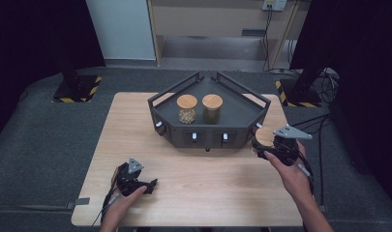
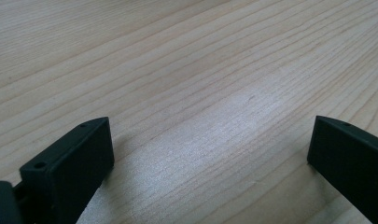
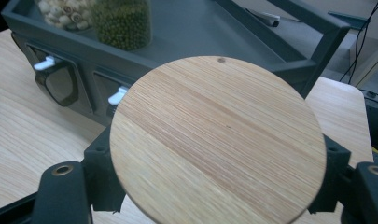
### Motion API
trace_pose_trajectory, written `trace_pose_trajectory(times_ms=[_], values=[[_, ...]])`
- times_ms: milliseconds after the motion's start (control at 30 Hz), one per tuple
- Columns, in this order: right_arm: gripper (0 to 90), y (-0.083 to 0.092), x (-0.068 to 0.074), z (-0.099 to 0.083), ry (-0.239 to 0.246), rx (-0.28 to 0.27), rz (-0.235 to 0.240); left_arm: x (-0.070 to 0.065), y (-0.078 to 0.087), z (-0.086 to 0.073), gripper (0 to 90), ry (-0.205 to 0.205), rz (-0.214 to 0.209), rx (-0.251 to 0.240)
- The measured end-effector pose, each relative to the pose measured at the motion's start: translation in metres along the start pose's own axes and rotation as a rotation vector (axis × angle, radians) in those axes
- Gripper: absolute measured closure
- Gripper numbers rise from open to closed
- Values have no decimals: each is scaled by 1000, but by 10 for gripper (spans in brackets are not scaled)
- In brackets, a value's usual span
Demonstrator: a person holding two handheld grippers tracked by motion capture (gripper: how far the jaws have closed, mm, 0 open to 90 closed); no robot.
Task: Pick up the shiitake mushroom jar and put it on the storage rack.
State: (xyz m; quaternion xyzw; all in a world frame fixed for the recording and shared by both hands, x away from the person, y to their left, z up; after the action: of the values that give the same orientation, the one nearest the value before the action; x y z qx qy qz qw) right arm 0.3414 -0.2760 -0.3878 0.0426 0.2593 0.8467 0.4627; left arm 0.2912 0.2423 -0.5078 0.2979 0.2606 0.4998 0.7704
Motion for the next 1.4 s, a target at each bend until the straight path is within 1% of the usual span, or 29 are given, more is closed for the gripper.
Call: trace_pose_trajectory(times_ms=[433, 567, 800, 833, 1100, 1400], values=[[256, 1, 1, 25, 21, -15, 4, 0, 0, 0, 0, 0, 0, 0], [257, 0, 1, 30, 22, -15, 4, 0, 0, 0, 0, 0, 0, 0], [256, -2, -1, 46, 35, -19, 0, 0, 0, 0, 0, 0, 0, 0], [256, -2, -1, 46, 35, -19, 0, 0, 0, 0, 0, 0, 0, 0], [257, -9, -3, 61, 44, -16, -8, 0, 0, 0, 0, 0, 0, 0], [257, -19, -4, 76, 44, -15, -17, 0, 0, 0, 0, 0, 0, 0]])
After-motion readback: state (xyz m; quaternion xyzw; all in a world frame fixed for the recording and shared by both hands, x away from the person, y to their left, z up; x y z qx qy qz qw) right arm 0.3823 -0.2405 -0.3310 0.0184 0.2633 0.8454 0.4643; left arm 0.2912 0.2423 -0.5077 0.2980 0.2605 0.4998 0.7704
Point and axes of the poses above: each handheld gripper's, and its own axes: y roughly backward along the jaws, z roughly out of its top, x roughly to its left, the point moved 9 cm from there along -y, roughly forward along the jaws, and after that the axes turned 10 degrees about y, right-handed, at the moved point
